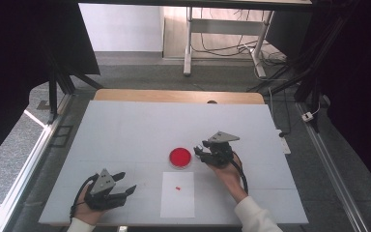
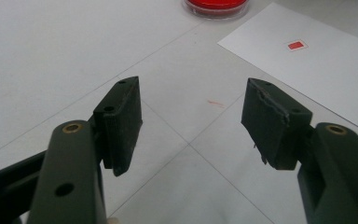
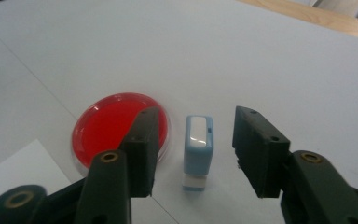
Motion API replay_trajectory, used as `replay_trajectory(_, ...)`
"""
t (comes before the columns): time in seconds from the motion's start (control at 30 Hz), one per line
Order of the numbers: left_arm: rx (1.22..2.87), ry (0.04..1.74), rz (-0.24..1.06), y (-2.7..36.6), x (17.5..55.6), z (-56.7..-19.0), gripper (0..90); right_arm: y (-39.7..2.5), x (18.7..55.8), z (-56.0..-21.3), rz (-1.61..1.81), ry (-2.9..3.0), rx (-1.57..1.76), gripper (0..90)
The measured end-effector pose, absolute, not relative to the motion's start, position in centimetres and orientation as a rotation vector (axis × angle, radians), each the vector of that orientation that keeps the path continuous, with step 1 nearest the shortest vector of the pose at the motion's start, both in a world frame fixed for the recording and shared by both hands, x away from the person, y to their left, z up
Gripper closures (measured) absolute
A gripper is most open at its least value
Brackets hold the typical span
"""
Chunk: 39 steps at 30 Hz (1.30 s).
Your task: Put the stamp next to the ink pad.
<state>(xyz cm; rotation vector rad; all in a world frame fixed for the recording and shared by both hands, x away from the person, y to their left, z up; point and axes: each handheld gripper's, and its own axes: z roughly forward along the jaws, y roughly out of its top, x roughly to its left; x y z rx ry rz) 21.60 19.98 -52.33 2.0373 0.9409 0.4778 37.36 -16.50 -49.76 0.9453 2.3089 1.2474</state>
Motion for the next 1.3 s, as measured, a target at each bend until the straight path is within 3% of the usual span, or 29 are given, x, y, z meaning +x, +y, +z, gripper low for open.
replay_trajectory(0.73, 2.034, 0.941, 0.462, 20.1, 21.9, -52.5, 38.0, -21.2, 32.4, -49.3, 1.301, 2.296, 0.811, 42.4)
replay_trajectory(1.3, 2.035, 0.945, 0.462, 20.3, 22.2, -52.5, 37.9, -29.7, 28.3, -50.7, 1.308, 2.258, 0.889, 41.5)
